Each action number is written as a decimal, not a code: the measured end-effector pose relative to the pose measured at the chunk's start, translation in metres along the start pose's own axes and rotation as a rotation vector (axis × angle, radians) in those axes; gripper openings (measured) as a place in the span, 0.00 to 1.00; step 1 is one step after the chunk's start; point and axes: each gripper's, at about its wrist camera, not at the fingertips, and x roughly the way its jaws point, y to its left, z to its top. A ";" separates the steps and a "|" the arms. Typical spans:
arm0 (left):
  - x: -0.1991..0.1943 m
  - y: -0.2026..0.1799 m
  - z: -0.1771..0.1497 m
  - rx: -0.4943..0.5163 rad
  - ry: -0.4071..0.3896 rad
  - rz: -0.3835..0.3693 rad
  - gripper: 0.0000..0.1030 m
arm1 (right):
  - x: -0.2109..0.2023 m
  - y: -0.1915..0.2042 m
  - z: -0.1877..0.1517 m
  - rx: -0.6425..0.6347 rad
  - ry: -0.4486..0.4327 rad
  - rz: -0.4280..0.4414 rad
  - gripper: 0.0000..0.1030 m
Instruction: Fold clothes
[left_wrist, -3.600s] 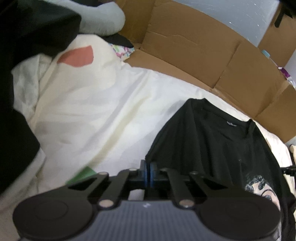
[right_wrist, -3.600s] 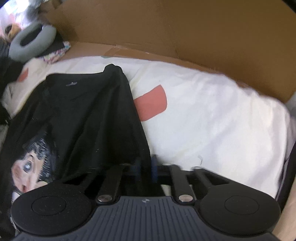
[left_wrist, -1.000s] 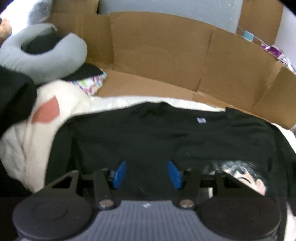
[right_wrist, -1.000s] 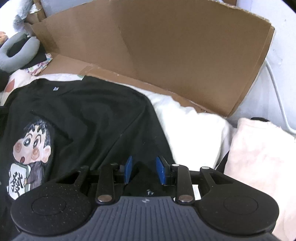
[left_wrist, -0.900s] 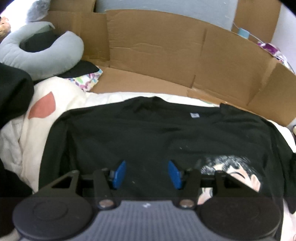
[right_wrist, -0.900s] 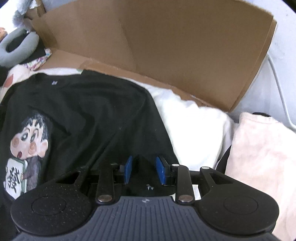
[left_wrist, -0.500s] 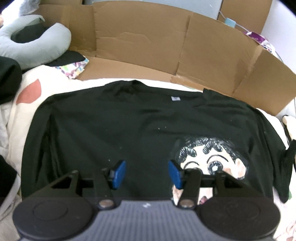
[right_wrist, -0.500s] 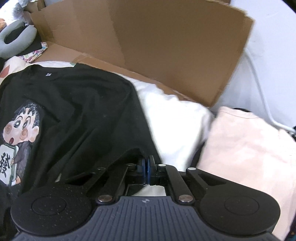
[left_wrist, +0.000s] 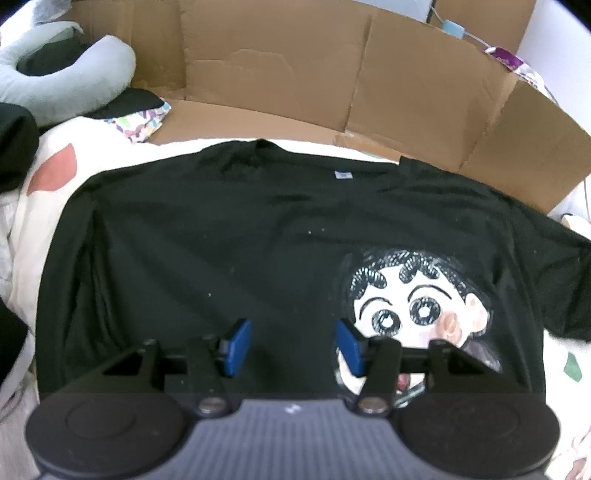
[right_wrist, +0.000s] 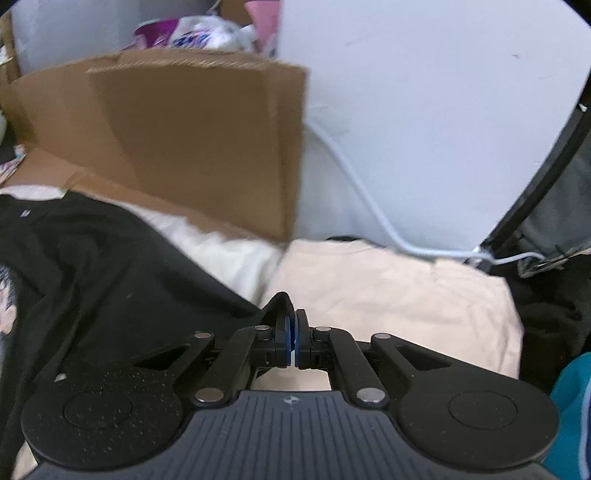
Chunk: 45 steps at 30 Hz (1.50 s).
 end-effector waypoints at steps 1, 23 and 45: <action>0.001 0.000 -0.001 0.000 0.003 0.000 0.53 | 0.002 -0.004 0.002 0.000 -0.005 -0.009 0.00; 0.003 -0.068 0.006 0.061 0.007 -0.145 0.53 | 0.013 -0.054 -0.017 0.228 -0.009 0.031 0.42; 0.053 -0.320 -0.019 0.514 -0.033 -0.450 0.67 | 0.011 -0.061 -0.053 0.445 -0.005 0.380 0.56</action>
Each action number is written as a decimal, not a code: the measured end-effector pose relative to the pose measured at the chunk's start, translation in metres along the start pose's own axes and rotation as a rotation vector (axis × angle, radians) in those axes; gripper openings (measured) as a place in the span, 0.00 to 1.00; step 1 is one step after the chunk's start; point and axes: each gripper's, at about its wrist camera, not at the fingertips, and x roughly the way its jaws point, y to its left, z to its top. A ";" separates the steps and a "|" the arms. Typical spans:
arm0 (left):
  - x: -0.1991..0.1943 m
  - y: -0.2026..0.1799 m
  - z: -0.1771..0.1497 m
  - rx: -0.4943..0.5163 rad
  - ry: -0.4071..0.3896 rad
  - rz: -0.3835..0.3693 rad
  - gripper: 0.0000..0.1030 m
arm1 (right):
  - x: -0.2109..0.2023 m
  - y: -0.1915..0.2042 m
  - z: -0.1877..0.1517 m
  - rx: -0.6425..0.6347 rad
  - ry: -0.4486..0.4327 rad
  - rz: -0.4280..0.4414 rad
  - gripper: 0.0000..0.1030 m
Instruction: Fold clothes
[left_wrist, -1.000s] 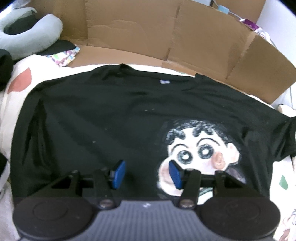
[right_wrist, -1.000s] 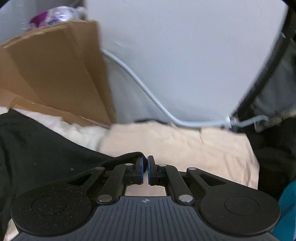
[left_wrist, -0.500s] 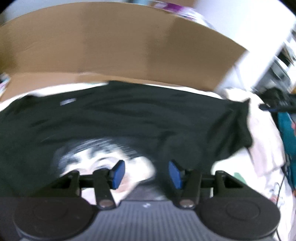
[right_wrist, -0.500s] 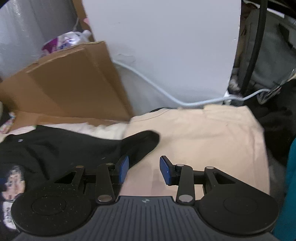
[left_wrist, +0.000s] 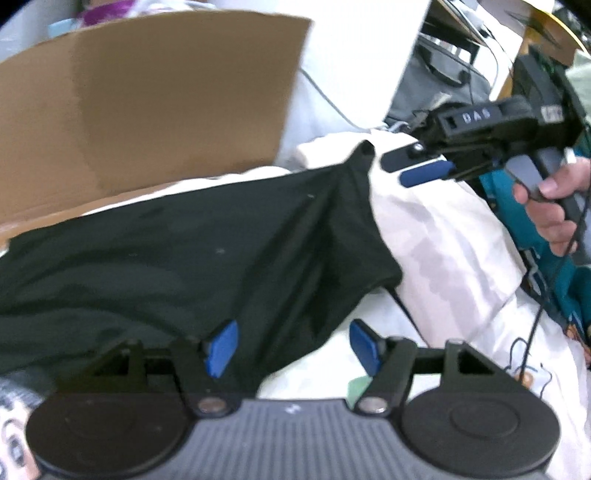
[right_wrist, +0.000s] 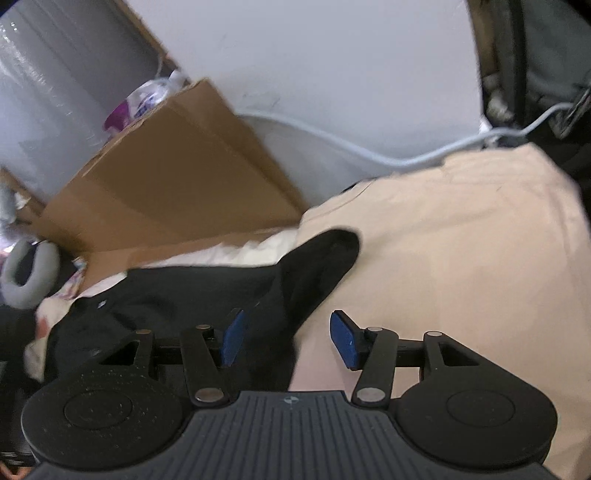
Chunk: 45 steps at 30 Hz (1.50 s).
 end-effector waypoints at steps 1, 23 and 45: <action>0.007 -0.005 0.000 0.013 0.000 -0.005 0.67 | 0.002 0.000 -0.003 -0.002 0.009 0.014 0.56; 0.044 -0.061 0.024 0.185 -0.174 0.087 0.51 | 0.020 -0.019 0.027 0.176 0.001 0.067 0.60; -0.001 -0.043 0.012 0.021 -0.295 -0.118 0.05 | 0.021 -0.044 0.061 0.300 -0.011 -0.070 0.00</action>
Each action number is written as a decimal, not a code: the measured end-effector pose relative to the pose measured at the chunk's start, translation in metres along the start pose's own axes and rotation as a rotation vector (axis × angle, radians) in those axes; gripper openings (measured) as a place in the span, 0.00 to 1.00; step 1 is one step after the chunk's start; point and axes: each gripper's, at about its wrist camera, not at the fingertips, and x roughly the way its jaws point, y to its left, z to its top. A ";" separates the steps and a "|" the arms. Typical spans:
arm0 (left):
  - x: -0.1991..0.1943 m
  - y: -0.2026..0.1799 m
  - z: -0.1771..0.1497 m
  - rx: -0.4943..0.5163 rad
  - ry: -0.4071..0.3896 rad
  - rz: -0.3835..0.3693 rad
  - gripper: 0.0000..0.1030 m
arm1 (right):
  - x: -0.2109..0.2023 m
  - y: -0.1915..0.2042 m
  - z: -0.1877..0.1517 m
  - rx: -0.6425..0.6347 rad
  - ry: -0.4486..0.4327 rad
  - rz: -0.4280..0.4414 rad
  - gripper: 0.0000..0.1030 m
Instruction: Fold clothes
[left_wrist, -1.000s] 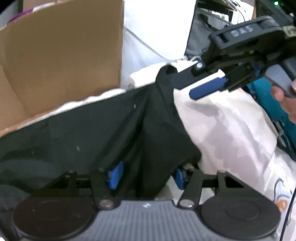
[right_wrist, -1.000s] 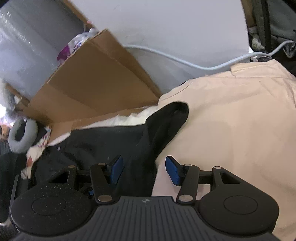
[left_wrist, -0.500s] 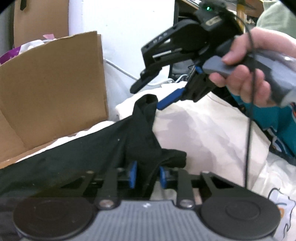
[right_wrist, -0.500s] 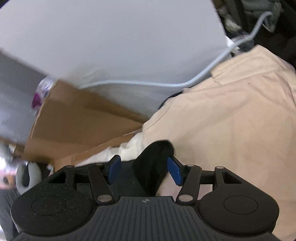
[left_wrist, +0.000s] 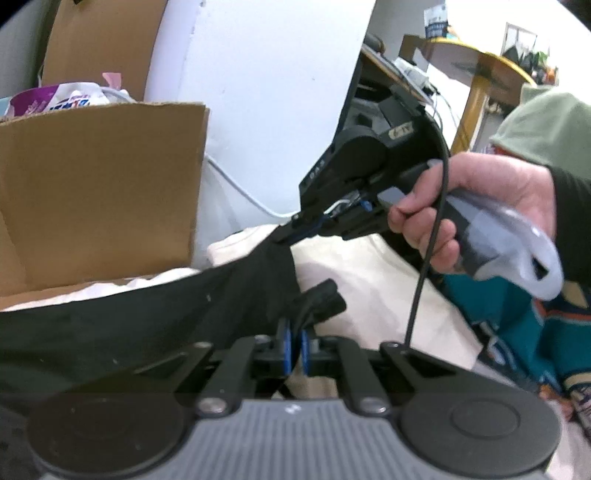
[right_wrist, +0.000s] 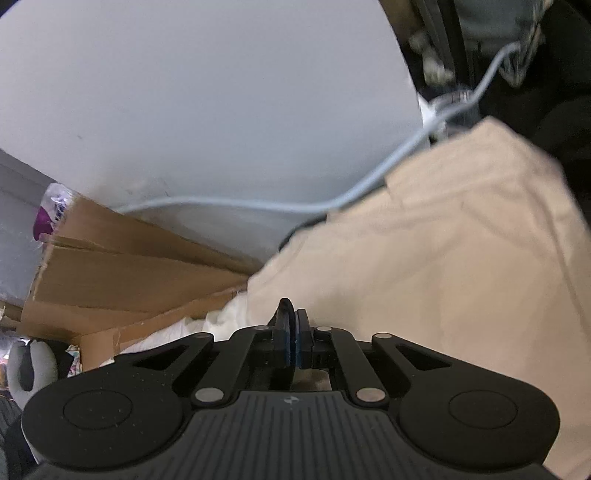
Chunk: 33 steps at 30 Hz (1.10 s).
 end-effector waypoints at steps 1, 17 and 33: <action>-0.001 -0.001 -0.001 -0.004 -0.007 -0.007 0.04 | -0.005 0.002 0.002 -0.014 -0.018 0.001 0.00; 0.045 -0.035 0.007 -0.042 -0.001 -0.072 0.03 | -0.010 0.002 0.030 -0.197 -0.059 -0.056 0.00; 0.048 -0.043 0.004 0.006 0.135 -0.174 0.35 | -0.038 -0.025 -0.010 -0.182 -0.022 -0.095 0.42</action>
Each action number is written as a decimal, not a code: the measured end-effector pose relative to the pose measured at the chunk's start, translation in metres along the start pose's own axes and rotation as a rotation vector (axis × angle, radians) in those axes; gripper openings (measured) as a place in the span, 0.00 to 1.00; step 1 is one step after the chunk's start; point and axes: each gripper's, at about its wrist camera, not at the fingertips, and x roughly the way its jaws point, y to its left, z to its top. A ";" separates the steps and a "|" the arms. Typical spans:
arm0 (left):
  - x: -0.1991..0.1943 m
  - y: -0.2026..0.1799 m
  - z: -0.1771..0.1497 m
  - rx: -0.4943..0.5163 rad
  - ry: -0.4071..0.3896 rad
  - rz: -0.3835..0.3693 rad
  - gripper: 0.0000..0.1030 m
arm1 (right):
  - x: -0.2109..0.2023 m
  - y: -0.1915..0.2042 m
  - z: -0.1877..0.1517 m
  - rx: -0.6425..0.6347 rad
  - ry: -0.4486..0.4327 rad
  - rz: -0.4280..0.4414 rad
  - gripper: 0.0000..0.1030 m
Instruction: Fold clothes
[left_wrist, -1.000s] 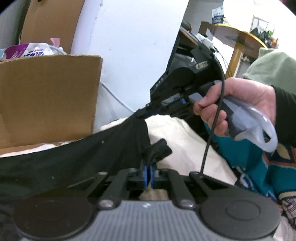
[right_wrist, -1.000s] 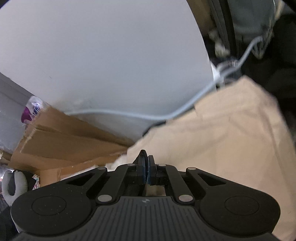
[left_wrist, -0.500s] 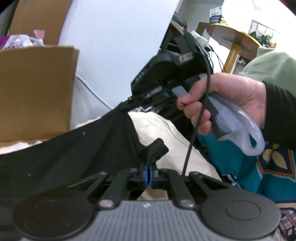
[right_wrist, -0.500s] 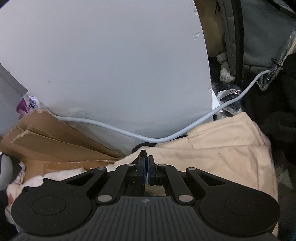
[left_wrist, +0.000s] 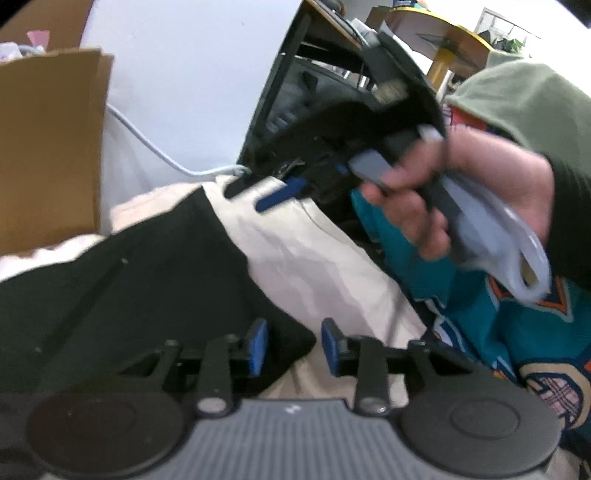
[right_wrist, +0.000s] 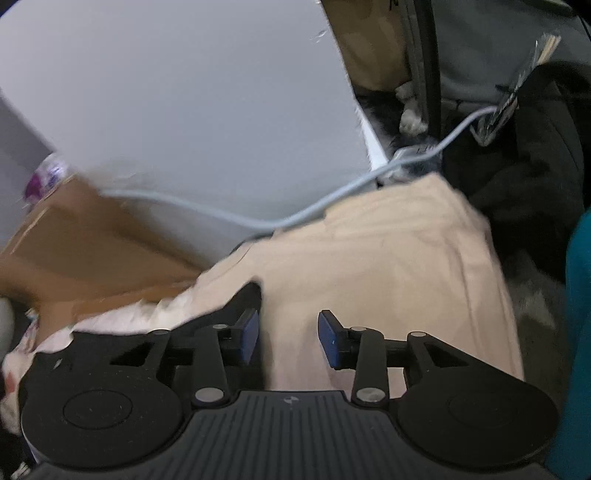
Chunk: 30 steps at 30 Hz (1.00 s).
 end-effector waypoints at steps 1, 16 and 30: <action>-0.006 0.003 0.003 0.006 0.001 0.006 0.36 | -0.004 0.001 -0.006 -0.001 0.009 0.010 0.42; -0.119 0.084 0.005 -0.005 0.097 0.250 0.37 | -0.019 0.024 -0.102 -0.139 0.106 -0.006 0.51; -0.251 0.154 0.010 -0.148 0.201 0.540 0.52 | -0.045 0.007 -0.137 -0.181 0.092 -0.067 0.04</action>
